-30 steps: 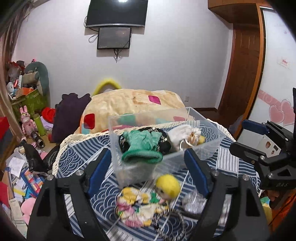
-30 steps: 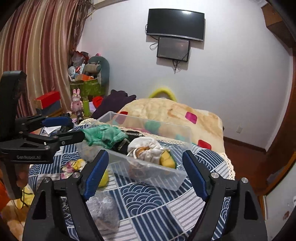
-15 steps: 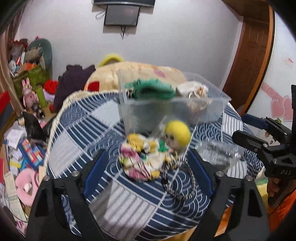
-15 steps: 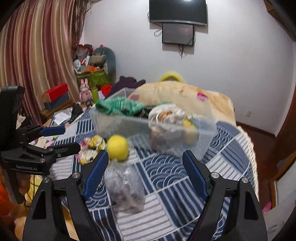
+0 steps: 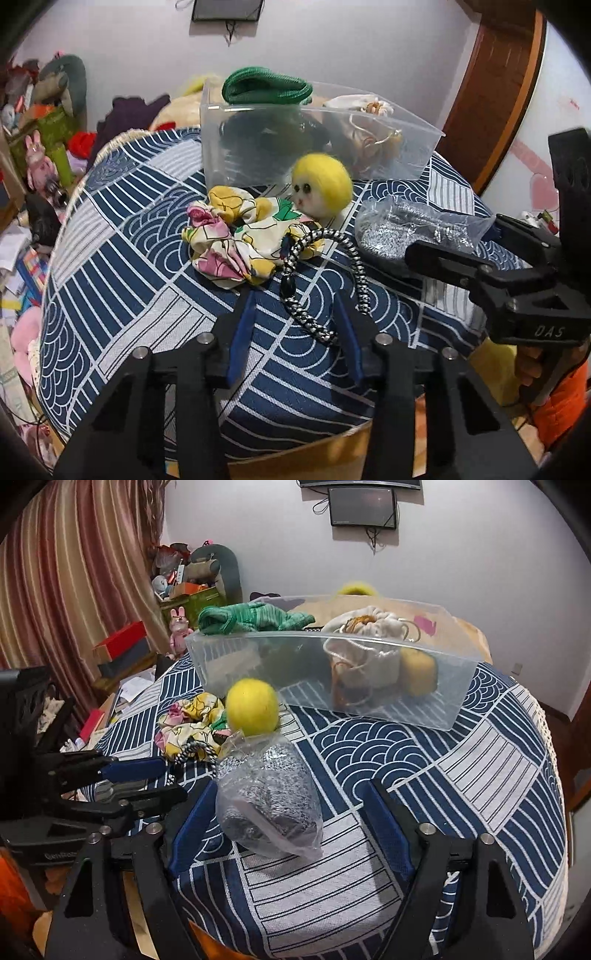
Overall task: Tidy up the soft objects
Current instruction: 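Grasp the black-white cord with the left tool while the right tool grasps the plastic bag, then drop the cord into the box with the left tool while the right tool drops the plastic bag in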
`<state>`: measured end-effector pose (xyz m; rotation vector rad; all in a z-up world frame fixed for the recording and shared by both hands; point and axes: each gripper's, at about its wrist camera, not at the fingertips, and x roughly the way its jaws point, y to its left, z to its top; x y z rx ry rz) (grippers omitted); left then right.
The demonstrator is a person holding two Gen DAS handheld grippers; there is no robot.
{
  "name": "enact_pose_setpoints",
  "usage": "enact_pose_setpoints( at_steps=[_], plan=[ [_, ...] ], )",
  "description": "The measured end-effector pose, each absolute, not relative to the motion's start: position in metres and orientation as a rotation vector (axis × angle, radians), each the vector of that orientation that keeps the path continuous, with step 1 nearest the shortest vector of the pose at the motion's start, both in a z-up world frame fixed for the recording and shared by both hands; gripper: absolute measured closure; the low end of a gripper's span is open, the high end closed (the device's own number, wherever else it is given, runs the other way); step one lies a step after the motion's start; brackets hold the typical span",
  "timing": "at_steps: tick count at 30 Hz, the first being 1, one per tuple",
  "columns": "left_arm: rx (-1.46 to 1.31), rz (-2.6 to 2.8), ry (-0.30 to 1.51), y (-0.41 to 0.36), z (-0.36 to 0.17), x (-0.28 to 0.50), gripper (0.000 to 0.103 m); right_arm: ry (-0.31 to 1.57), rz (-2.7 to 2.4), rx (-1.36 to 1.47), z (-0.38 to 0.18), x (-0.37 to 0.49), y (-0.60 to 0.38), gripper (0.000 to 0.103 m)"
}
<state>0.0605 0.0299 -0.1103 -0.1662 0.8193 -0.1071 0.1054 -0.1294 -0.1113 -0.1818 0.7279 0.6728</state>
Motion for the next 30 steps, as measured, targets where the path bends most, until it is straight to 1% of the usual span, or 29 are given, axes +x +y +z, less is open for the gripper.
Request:
enact_pose_setpoints(
  at_steps=[2,3,4,5,6,8,9,13,16,30],
  plan=[
    [-0.139,-0.098,0.804,0.025,-0.111,0.057,0.071,0.733,0.686,-0.18,-0.113,0.104,-0.128,0.036],
    [-0.132,-0.098,0.799,0.023,-0.111,0.056,0.073,0.738,0.693,-0.179,-0.115,0.104,-0.128,0.042],
    [-0.123,-0.096,0.795,0.021,-0.112,0.056,0.079,0.742,0.697,-0.179,-0.115,0.104,-0.127,0.051],
    [-0.113,-0.094,0.79,0.02,-0.112,0.055,0.086,0.747,0.705,-0.18,-0.116,0.104,-0.126,0.055],
    [-0.111,-0.095,0.786,0.019,-0.112,0.054,0.089,0.749,0.711,-0.179,-0.116,0.103,-0.127,0.061],
    [-0.11,-0.094,0.784,0.019,-0.113,0.053,0.096,0.737,0.708,-0.182,-0.114,0.1,-0.127,0.064],
    [-0.111,-0.092,0.784,0.021,-0.112,0.052,0.097,0.731,0.705,-0.184,-0.113,0.099,-0.129,0.066],
    [-0.104,-0.088,0.783,0.02,-0.11,0.052,0.097,0.716,0.698,-0.169,-0.109,0.1,-0.134,0.072],
    [-0.093,-0.084,0.773,0.019,-0.108,0.051,0.097,0.699,0.688,-0.16,-0.104,0.1,-0.138,0.075],
    [-0.117,-0.043,0.634,0.038,-0.062,0.058,0.097,0.603,0.639,-0.113,-0.072,0.101,-0.159,0.076]
  ],
)
